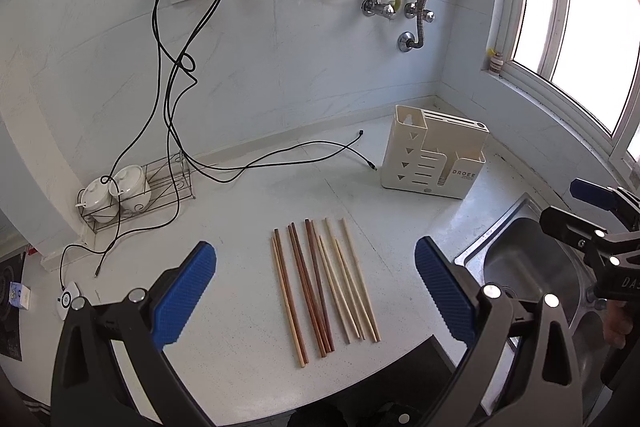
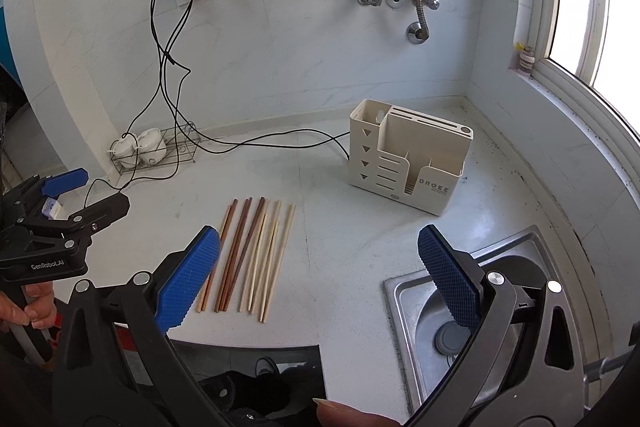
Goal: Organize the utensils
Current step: 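Move the right tool down toward the pale chopstick at the row's edge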
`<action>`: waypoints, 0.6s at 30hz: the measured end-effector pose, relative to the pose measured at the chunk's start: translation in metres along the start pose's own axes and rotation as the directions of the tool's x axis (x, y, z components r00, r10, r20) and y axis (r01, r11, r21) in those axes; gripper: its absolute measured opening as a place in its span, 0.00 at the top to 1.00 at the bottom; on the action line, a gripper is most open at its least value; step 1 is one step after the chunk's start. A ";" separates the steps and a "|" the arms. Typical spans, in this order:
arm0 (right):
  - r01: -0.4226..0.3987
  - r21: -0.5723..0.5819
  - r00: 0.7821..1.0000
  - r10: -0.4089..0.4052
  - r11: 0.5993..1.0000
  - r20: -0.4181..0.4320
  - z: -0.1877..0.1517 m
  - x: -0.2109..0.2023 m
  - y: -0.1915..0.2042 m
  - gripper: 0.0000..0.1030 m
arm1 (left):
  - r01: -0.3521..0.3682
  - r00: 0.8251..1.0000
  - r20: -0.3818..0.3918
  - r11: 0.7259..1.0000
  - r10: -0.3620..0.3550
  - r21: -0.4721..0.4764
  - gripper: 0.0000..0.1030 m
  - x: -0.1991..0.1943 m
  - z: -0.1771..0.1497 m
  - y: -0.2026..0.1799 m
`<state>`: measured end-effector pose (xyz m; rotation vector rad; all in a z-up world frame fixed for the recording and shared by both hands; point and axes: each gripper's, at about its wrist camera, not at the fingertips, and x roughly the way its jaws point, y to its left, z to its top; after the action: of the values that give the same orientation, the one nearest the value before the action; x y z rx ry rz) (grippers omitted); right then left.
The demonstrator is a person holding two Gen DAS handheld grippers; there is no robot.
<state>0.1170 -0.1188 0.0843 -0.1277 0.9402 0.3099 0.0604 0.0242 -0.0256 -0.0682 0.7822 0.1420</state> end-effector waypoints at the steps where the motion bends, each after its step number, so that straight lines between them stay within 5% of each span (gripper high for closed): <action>1: 0.000 0.012 1.000 0.000 1.000 -0.006 0.001 0.005 0.004 0.08 | 0.013 1.000 -0.009 1.000 -0.013 -0.008 0.05 0.005 0.001 0.006; 11: 0.089 0.035 0.995 -0.087 0.995 -0.045 0.011 0.044 0.039 0.08 | 0.095 0.992 -0.075 0.993 -0.100 -0.071 0.05 0.049 -0.001 0.061; 18: 0.068 0.035 0.997 -0.066 0.997 -0.043 0.022 0.071 0.044 0.08 | 0.076 0.991 -0.101 0.992 -0.086 -0.100 0.05 0.071 -0.003 0.077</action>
<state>0.1589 -0.0571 0.0405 -0.1321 0.9809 0.2284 0.0961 0.1075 -0.0787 -0.2000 0.8762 0.0999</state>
